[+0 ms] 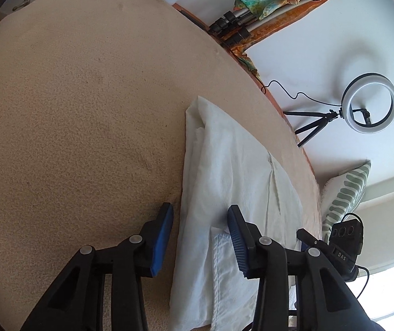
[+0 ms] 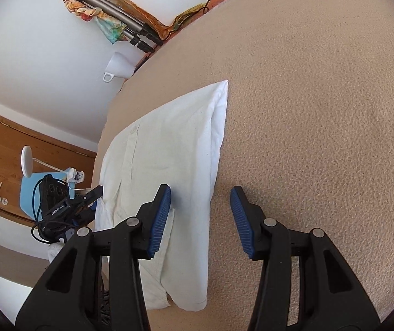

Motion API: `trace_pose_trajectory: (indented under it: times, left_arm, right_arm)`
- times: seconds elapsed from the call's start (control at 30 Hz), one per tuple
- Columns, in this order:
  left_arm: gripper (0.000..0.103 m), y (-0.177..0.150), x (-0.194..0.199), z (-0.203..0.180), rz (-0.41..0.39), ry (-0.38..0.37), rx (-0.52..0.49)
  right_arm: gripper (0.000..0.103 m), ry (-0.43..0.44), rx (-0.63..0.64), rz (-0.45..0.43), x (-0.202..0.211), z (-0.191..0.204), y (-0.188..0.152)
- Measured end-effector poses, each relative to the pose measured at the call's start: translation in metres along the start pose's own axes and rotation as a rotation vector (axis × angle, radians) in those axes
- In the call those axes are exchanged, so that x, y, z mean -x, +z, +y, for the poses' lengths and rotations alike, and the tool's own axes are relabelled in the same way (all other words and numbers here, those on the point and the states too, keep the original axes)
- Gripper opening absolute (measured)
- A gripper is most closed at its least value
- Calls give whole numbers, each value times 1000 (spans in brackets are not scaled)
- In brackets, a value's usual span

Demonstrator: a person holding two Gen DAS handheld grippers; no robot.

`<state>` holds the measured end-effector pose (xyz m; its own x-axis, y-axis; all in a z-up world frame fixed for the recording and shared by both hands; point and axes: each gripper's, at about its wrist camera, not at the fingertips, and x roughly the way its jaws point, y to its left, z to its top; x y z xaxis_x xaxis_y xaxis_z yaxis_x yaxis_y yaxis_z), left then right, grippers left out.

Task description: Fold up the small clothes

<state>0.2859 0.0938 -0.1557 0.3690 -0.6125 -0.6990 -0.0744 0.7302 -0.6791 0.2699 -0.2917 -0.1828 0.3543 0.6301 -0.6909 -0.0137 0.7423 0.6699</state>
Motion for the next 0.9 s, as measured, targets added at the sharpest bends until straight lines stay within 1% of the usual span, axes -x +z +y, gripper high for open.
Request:
trace_pose_trajectory:
  times: [0.03, 0.07, 0.13, 0.2, 0.37, 0.43, 0.6, 0.7, 0.8, 0.9]
  left_arm:
    - [34, 0, -2, -2, 8, -4, -6]
    - [34, -1, -5, -3, 17, -5, -9]
    - [33, -2, -7, -8, 4, 23, -32]
    - [32, -4, -6, -13, -4, 53, -62]
    - [25, -9, -4, -24, -35, 112, -125]
    - [20, -13, -3, -32, -51, 146, -172]
    - [17, -25, 3, -55, -102, 233, -299]
    - [15, -31, 10, -69, -136, 252, -362]
    - [15, -40, 18, -84, -170, 264, -425]
    - [14, -47, 23, -99, -196, 259, -475]
  right_arm:
    - [42, 9, -2, 9, -2, 0, -1]
    - [41, 18, -4, 16, -4, 0, -2]
    - [39, 18, 8, 17, -7, 3, -3]
    - [34, 17, 18, 26, -10, 5, -3]
    - [28, -3, 45, 19, -11, 12, -5]
    - [26, -21, 69, 10, -9, 17, -6]
    - [20, -109, 167, -25, -5, 37, -9]
    - [18, -150, 227, -46, -1, 50, -10]
    - [16, -169, 263, -64, 6, 59, -12]
    - [15, -184, 308, -82, 14, 68, -16]
